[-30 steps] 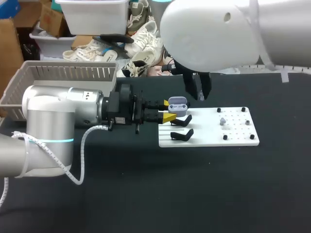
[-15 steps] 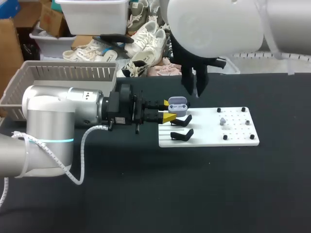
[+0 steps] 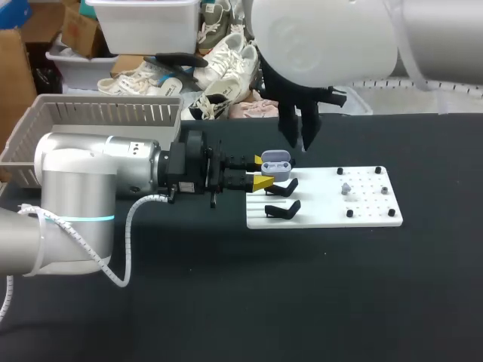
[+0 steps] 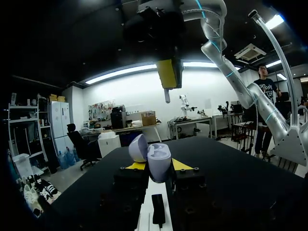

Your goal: Pick up each earbud case from the left stands, insert the matching earbuds, close the lid, and place the case in the box.

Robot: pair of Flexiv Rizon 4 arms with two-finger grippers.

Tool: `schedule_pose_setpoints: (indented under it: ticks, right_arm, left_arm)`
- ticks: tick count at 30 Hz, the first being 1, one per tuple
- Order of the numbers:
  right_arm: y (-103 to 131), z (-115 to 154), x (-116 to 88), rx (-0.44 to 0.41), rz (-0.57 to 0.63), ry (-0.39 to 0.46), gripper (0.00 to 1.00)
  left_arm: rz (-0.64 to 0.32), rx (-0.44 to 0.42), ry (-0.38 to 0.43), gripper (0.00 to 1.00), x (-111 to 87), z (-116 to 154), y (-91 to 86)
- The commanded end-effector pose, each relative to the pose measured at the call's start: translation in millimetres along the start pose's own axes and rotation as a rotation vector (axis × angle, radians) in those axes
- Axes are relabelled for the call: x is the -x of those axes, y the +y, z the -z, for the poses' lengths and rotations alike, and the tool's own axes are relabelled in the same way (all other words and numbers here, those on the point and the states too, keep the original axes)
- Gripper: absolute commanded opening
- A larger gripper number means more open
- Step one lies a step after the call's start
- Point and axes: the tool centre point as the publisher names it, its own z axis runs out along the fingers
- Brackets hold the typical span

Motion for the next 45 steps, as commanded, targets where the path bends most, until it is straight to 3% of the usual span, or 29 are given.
schedule_pose_setpoints:
  ticks: [1, 13, 23, 45]
  right_arm:
    - [4.4, -1.1, -3.1, -0.012, -0.027, 0.002, 0.00]
    - [26.7, -3.7, -8.0, -0.005, -0.169, 0.010, 0.00]
    - [33.9, -16.0, -9.2, -0.002, -0.117, -0.063, 0.00]
    - [38.3, -44.7, -6.1, -0.056, -0.102, -0.068, 0.00]
  left_arm:
    - [-0.002, 0.004, -0.001, 0.00, -0.5, -0.9, -0.5]
    - [-0.002, 0.004, -0.001, 0.00, -0.5, -0.9, -0.5]
    - [-0.002, 0.004, -0.001, 0.00, -0.5, -0.9, -0.5]
    - [-0.002, 0.004, -0.001, 0.00, -0.5, -0.9, -0.5]
